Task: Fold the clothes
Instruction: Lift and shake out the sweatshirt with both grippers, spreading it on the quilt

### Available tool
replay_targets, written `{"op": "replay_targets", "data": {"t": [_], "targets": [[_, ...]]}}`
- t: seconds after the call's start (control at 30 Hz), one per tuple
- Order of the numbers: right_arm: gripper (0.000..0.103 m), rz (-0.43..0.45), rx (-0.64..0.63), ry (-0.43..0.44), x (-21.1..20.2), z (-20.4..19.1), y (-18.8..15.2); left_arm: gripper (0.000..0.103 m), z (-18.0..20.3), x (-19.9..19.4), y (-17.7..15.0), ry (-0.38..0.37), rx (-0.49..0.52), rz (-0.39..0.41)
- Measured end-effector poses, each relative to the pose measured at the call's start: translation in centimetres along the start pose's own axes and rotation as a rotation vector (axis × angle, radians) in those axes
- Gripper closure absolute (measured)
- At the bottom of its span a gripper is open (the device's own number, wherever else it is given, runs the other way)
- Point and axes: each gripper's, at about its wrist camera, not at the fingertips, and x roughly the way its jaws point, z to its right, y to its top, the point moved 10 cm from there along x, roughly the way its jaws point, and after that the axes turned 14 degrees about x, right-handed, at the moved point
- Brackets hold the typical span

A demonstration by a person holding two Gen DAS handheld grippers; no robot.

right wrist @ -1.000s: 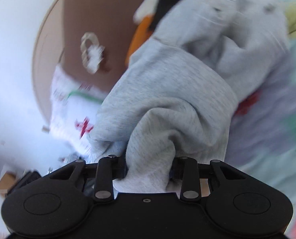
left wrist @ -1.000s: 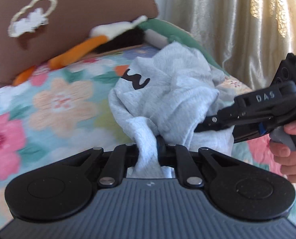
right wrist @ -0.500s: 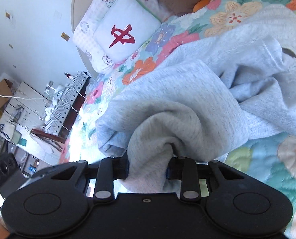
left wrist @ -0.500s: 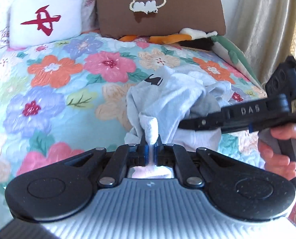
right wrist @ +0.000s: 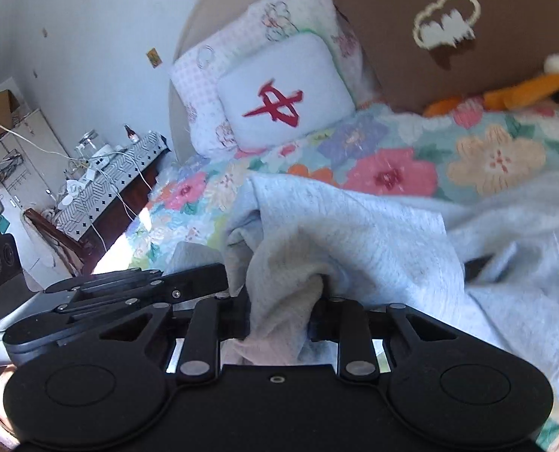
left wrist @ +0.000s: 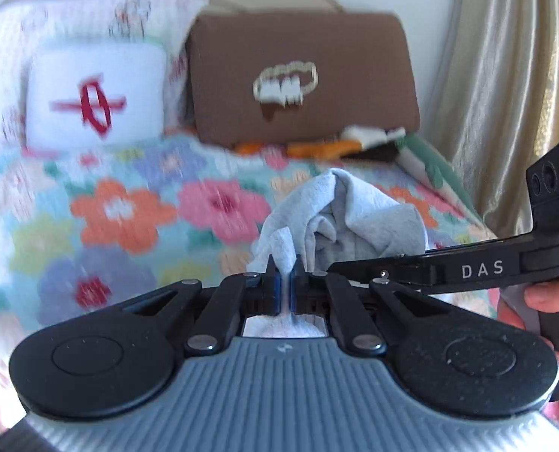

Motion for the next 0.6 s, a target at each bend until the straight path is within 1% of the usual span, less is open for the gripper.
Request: {"op": "replay_targets", "data": {"t": [0.07, 0.13, 0.17, 0.2, 0.23, 0.33, 0.37, 0.43, 0.47, 0.5, 0.53, 0.6], "targets": [[0.074, 0.051, -0.086, 0.011, 0.1, -2.6, 1.1, 0.099, -1.4, -1.1, 1.2, 0.029, -0.003, 0.036], [0.074, 0.118, -0.182, -0.024, 1.1, -5.1, 2.1, 0.099, -3.5, -1.3, 1.5, 0.046, -0.047, 0.036], [0.074, 0.143, -0.190, -0.045, 1.6, -5.8, 2.4, 0.099, -4.7, -1.3, 1.5, 0.053, -0.074, 0.031], [0.072, 0.143, -0.169, -0.065, 2.4, -6.1, 2.5, 0.099, -5.9, -1.0, 0.9, 0.062, -0.099, 0.006], [0.070, 0.112, -0.135, -0.090, 3.2, -5.8, 2.1, 0.099, -7.0, -0.4, -0.4, 0.071, -0.119, -0.046], [0.064, -0.061, -0.059, -0.192, 4.9, -2.6, -0.8, 0.098, -10.0, 1.3, -4.4, 0.095, -0.183, -0.204], [0.064, -0.110, -0.024, -0.211, 4.9, -1.1, -2.1, 0.098, -10.1, 1.6, -6.0, 0.089, -0.199, -0.252], [0.063, -0.172, 0.086, -0.219, 4.2, 2.0, -3.9, 0.098, -9.8, 1.9, -9.0, 0.072, -0.205, -0.306], [0.061, -0.190, 0.154, -0.203, 3.7, 3.2, -4.5, 0.098, -9.5, 1.9, -10.2, 0.067, -0.205, -0.324], [0.059, -0.201, 0.212, -0.184, 3.2, 4.2, -4.9, 0.097, -9.2, 1.7, -10.7, 0.063, -0.205, -0.325], [0.053, -0.203, 0.251, -0.181, 2.6, 5.1, -5.2, 0.096, -8.9, 1.5, -10.8, 0.057, -0.210, -0.320], [0.048, -0.199, 0.276, -0.205, 1.6, 6.5, -5.6, 0.095, -8.5, 1.3, -10.9, 0.042, -0.216, -0.309]]}}
